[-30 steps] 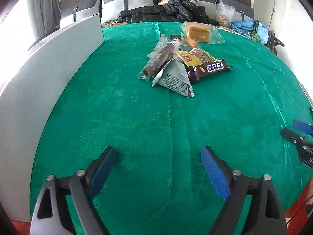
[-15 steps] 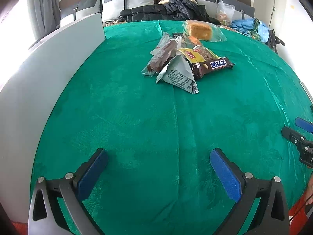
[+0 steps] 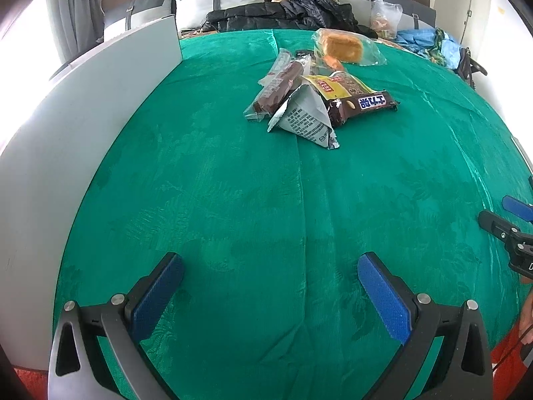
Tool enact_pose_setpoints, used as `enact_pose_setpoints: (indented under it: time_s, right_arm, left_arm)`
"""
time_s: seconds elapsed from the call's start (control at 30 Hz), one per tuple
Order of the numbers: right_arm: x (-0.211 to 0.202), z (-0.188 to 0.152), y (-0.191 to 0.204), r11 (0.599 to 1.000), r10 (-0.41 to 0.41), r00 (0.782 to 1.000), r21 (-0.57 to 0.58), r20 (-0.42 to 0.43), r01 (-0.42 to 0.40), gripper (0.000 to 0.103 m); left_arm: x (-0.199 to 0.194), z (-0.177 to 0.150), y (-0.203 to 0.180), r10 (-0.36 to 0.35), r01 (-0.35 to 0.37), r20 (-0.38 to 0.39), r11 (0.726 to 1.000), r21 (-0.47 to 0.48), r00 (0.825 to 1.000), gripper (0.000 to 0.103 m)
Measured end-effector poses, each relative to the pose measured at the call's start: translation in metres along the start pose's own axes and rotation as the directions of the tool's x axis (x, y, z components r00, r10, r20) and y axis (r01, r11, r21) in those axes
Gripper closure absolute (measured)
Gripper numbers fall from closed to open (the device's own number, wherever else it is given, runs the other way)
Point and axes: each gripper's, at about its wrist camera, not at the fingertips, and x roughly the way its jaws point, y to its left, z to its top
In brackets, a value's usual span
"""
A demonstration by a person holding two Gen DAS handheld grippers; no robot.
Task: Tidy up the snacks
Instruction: 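Grasp the white triangular package with the left tool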
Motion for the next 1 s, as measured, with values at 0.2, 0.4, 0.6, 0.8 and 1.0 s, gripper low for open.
enact_pose_setpoints:
  time_s: [0.2,0.4,0.6,0.8,1.0]
  right_arm:
    - [0.000,0.000,0.001,1.000,0.000,1.000,0.000,-0.006,0.000,0.014]
    - [0.001,0.001,0.001,1.000,0.003,1.000,-0.002,-0.009,-0.003,0.013]
    - [0.001,0.001,0.001,1.000,0.003,1.000,0.000,-0.008,-0.003,0.013]
    - [0.001,0.001,0.001,1.000,0.002,1.000,-0.001,-0.006,-0.002,0.012]
    - [0.002,0.000,0.002,1.000,0.003,1.000,-0.003,-0.002,-0.003,0.012]
  left_arm:
    - [-0.001,-0.003,0.000,0.001,-0.001,0.015,1.000,-0.004,1.000,0.000]
    - [-0.003,-0.004,0.000,0.006,-0.006,0.005,1.000,-0.016,1.000,0.000]
    - [-0.005,0.025,-0.008,-0.052,0.050,-0.031,0.997,-0.058,0.998,0.015]
    - [0.012,0.088,-0.024,-0.024,0.024,0.001,0.997,-0.070,1.000,0.015]
    - [0.039,0.104,-0.021,0.004,-0.004,-0.007,0.997,-0.080,1.000,0.064]
